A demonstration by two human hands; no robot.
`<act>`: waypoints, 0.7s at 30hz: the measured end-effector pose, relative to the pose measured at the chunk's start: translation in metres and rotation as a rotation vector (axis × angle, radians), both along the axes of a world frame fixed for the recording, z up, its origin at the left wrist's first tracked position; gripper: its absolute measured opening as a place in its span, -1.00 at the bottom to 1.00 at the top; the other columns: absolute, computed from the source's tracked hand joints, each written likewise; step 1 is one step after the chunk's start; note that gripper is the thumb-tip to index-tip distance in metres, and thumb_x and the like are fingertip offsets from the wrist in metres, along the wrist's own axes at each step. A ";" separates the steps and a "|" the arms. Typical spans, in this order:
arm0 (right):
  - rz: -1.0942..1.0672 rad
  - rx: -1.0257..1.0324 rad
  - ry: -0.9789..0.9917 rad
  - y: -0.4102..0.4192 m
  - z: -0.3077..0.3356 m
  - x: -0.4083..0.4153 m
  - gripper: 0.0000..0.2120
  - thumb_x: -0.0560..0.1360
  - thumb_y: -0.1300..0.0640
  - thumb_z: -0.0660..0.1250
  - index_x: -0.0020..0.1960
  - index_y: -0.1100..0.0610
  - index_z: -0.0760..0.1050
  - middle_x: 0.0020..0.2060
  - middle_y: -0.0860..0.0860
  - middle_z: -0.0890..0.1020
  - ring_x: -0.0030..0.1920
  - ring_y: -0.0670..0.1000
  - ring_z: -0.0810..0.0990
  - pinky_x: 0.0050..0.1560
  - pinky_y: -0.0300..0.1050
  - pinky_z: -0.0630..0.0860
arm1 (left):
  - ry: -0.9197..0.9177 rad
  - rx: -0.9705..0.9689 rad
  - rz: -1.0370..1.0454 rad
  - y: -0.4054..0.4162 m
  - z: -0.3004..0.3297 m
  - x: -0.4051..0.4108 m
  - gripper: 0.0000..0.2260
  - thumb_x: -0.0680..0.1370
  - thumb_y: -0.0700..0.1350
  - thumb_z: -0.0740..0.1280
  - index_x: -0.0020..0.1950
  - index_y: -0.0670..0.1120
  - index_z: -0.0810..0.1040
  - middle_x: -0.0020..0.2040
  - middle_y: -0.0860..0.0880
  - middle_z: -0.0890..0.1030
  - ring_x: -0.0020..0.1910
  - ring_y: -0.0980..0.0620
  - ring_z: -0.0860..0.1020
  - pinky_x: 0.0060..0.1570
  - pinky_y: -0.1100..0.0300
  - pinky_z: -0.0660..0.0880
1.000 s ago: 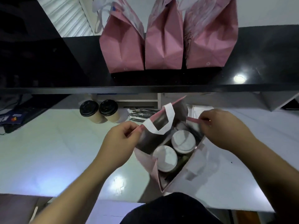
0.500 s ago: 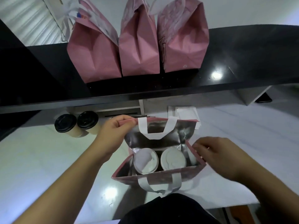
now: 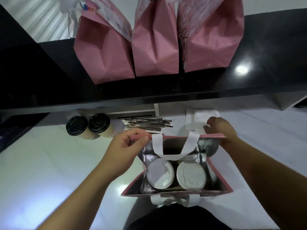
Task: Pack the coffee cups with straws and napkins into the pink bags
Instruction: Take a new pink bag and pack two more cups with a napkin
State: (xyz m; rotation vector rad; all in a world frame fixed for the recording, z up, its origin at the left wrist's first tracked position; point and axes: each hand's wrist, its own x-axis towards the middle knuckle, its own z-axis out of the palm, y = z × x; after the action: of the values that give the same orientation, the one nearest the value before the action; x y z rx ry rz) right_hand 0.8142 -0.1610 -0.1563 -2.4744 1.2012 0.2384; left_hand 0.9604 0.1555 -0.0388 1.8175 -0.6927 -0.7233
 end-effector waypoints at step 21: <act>-0.214 0.050 -0.157 -0.029 -0.042 -0.001 -0.82 0.56 0.20 0.20 -0.01 0.12 0.59 -0.11 0.16 0.68 -0.16 0.18 0.55 -0.14 -0.06 0.45 | 0.041 0.019 0.044 -0.005 -0.008 0.006 -0.80 0.50 0.16 0.36 -0.03 0.13 0.73 -0.11 0.02 0.72 -0.11 -0.02 0.66 -0.12 0.22 0.57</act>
State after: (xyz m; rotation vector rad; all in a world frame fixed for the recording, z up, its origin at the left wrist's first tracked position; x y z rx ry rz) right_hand 0.8134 -0.1897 -0.1985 -2.2533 1.3609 0.0156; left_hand 0.9663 0.1503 -0.0467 1.8244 -0.6189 -0.7380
